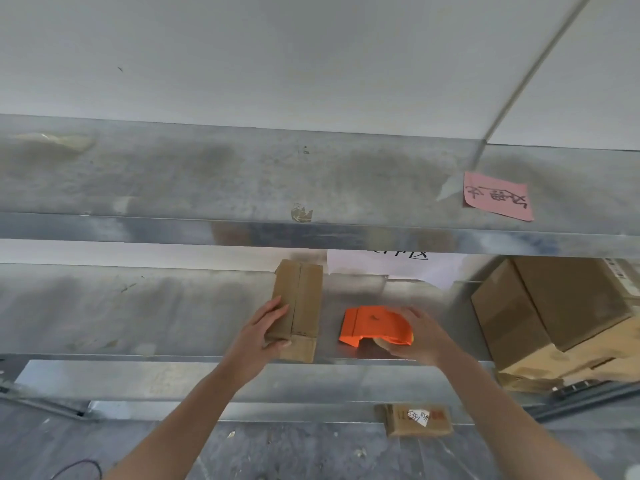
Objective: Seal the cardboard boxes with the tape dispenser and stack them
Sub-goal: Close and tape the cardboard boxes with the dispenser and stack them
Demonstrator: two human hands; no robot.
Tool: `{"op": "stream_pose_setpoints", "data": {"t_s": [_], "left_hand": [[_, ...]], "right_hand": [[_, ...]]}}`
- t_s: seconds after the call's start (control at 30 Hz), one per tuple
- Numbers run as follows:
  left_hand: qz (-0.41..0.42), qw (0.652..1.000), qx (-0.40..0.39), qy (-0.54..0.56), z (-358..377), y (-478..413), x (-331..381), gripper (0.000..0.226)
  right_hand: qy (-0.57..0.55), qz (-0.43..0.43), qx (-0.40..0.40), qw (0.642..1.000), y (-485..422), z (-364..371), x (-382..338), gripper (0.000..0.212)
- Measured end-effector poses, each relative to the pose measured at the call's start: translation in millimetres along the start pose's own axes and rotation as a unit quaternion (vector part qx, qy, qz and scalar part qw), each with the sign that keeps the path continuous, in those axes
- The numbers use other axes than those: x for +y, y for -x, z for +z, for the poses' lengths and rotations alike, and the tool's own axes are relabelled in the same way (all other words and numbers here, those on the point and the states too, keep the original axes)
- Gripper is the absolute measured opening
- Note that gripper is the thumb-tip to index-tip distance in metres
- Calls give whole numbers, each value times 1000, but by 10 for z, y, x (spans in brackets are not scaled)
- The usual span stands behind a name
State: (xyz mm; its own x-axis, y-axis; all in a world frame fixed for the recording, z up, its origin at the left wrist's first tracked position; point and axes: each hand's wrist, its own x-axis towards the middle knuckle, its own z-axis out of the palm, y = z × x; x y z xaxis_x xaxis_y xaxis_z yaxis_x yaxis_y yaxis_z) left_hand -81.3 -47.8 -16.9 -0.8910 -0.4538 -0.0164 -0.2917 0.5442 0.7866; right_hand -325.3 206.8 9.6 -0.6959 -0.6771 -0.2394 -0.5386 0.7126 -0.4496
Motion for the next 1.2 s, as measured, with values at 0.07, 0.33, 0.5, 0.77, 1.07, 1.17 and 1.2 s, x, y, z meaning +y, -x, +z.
{"op": "stream_pose_setpoints", "data": {"t_s": [0.07,0.33,0.5,0.77,1.07,1.17,1.2], "left_hand": [[3,1000,10,7,-3,7,-9,62],[19,1000,24,-6,-43,-9,30,64],[27,999,29,-29,-31,3,22,64],[-1,998,-6,-55,27,23,152,62],[-3,996,94,4,16,248,655,23],[-30,993,66,93,48,388,940,19],[-66,984,37,158,57,416,1029,24]], "right_hand": [[-32,-10,-6,999,-5,-21,74,72],[-56,-14,-25,998,127,-26,455,85],[-130,31,3,991,157,-85,685,75],[-360,74,-3,930,399,-342,608,63],[-562,-1,-69,824,609,-518,-281,67],[-589,-13,-97,802,669,-446,-545,65],[-595,-21,-108,796,688,-409,-620,64]]}}
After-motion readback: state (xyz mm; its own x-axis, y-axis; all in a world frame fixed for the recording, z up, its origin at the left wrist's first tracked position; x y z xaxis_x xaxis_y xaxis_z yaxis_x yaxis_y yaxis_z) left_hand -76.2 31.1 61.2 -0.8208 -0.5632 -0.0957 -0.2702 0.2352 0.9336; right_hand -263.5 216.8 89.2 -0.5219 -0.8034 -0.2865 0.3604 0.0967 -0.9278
